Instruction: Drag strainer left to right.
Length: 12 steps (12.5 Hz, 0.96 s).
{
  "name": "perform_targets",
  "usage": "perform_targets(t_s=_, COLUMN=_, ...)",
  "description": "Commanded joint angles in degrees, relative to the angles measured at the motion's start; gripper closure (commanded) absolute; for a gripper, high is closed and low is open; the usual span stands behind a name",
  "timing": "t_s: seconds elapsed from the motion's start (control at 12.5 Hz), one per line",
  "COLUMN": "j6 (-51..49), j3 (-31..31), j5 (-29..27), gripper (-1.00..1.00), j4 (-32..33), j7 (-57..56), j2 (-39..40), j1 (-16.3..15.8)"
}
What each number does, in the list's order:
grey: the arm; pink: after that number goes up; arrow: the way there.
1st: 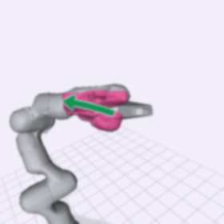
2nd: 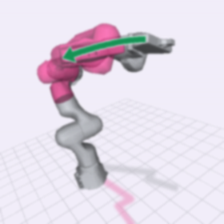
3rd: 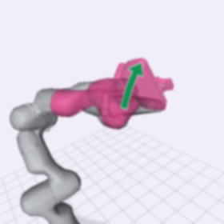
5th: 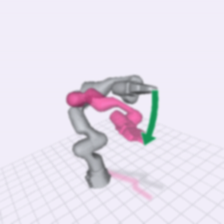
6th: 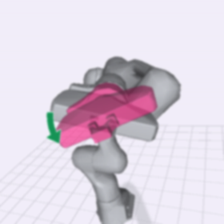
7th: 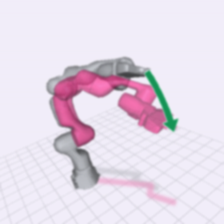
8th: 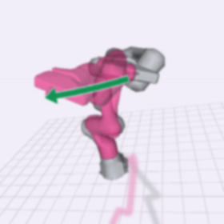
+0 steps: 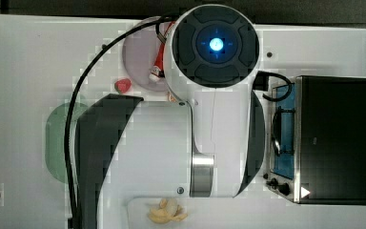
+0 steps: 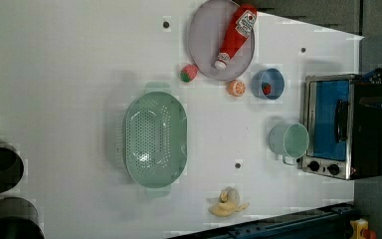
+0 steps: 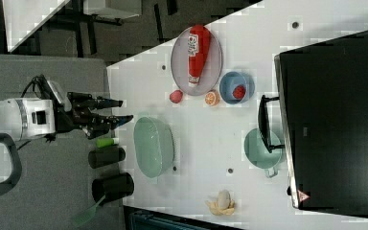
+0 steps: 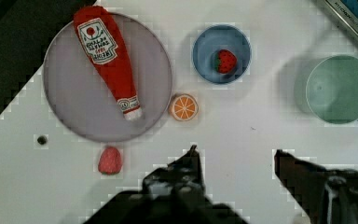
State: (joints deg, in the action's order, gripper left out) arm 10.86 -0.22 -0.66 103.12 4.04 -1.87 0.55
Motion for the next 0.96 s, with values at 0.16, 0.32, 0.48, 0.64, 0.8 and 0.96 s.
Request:
perform_targets(t_s=0.16, j6=-11.2, j3=-0.2, j5=1.1, gripper=-0.82, j4=12.8, j7=7.9, j2=-25.2, j1=0.8)
perform_targets(t_s=0.32, j6=-11.2, j3=-1.7, j5=0.9, gripper=-1.0, j4=12.9, j7=7.9, j2=-24.9, j1=0.3)
perform_targets(t_s=0.48, j6=-10.9, j3=-5.4, j5=0.9, gripper=-1.0, j4=12.9, j7=8.0, j2=-24.1, j1=-0.8)
perform_targets(t_s=0.64, j6=-9.4, j3=-10.6, j5=0.9, gripper=-1.0, j4=12.9, j7=8.4, j2=-22.7, j1=-1.5)
perform_targets(t_s=0.8, j6=-5.9, j3=-16.3, j5=0.9, gripper=-1.0, j4=13.0, j7=9.1, j2=-20.7, j1=-1.6)
perform_targets(t_s=0.96, j6=-3.2, j3=-21.9, j5=0.9, gripper=-1.0, j4=13.1, j7=12.1, j2=-17.7, j1=-1.6)
